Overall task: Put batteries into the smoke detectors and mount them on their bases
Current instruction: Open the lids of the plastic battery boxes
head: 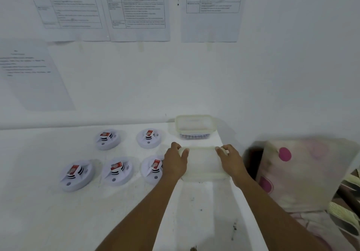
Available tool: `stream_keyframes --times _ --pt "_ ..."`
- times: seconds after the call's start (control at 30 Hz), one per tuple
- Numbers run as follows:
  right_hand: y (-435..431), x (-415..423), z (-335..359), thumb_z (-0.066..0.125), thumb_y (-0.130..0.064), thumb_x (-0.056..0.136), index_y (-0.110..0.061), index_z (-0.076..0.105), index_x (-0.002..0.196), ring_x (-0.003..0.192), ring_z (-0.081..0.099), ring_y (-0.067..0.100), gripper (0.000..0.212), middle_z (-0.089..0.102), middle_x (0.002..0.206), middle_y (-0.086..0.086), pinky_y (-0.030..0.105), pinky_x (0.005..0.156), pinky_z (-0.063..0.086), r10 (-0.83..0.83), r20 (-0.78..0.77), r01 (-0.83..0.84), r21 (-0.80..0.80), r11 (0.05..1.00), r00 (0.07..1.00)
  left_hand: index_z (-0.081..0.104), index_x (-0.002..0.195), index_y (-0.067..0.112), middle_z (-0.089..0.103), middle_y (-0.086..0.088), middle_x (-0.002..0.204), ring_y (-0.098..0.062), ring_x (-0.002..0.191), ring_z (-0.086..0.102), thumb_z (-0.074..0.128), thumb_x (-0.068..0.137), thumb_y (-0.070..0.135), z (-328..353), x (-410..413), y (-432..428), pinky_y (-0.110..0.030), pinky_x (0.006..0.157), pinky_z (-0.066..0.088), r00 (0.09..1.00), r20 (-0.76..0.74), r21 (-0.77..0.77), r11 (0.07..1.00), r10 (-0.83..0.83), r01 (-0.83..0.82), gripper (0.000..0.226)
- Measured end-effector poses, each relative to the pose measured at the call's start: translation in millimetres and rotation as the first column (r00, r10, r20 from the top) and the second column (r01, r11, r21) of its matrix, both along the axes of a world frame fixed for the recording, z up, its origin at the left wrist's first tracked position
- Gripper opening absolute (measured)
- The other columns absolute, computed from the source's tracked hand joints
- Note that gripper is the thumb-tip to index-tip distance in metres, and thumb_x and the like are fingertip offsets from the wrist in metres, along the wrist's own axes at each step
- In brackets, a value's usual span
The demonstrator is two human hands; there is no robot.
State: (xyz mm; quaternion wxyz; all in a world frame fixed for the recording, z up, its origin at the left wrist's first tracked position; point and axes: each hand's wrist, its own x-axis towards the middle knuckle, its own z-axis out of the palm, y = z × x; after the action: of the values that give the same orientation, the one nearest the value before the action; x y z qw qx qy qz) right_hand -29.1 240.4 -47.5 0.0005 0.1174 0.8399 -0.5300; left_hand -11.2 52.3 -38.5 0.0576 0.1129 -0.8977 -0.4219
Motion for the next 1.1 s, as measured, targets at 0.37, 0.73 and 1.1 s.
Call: stream_keyframes --times 0.37,0.73,1.1 --pt "-11.0 6.9 12.6 0.065 -0.044 0.088 -0.02 0.048 0.131 0.105 0.055 0.02 0.052 0.056 0.114 0.003 0.031 0.082 0.045 -0.121 -0.295 0.214 0.305 0.928 0.948 0.051 0.138 0.02 0.055 0.001 0.138 -0.022 0.125 0.047 0.038 0.102 0.016 -3.9 -5.9 -1.4 -0.037 0.1 0.04 0.897 -0.185 -0.447 0.847 -0.401 0.286 0.039" --pt "-29.6 50.7 -4.1 0.069 -0.043 0.085 -0.028 0.029 0.148 0.104 0.059 0.021 0.076 0.055 0.121 0.001 0.045 0.09 0.054 -0.232 -0.154 0.221 -0.084 0.972 0.96 0.044 0.132 0.019 0.057 -0.003 0.123 -0.022 0.11 0.057 0.049 0.096 0.045 6.0 1.0 5.4 -0.035 0.092 0.044 0.94 -0.029 -0.296 0.901 -0.339 0.316 0.045" --pt "-4.6 29.7 1.4 0.072 -0.04 0.084 -0.043 0.025 0.142 0.102 0.063 0.02 0.075 0.059 0.112 -0.004 0.047 0.09 0.056 0.026 0.02 -0.019 -0.268 0.963 0.999 0.033 0.131 0.035 0.059 -0.002 0.115 -0.018 0.095 0.06 0.062 0.091 0.044 0.1 -4.6 17.2 -0.038 0.085 0.054 0.95 0.092 0.416 0.878 -0.299 0.237 0.051"
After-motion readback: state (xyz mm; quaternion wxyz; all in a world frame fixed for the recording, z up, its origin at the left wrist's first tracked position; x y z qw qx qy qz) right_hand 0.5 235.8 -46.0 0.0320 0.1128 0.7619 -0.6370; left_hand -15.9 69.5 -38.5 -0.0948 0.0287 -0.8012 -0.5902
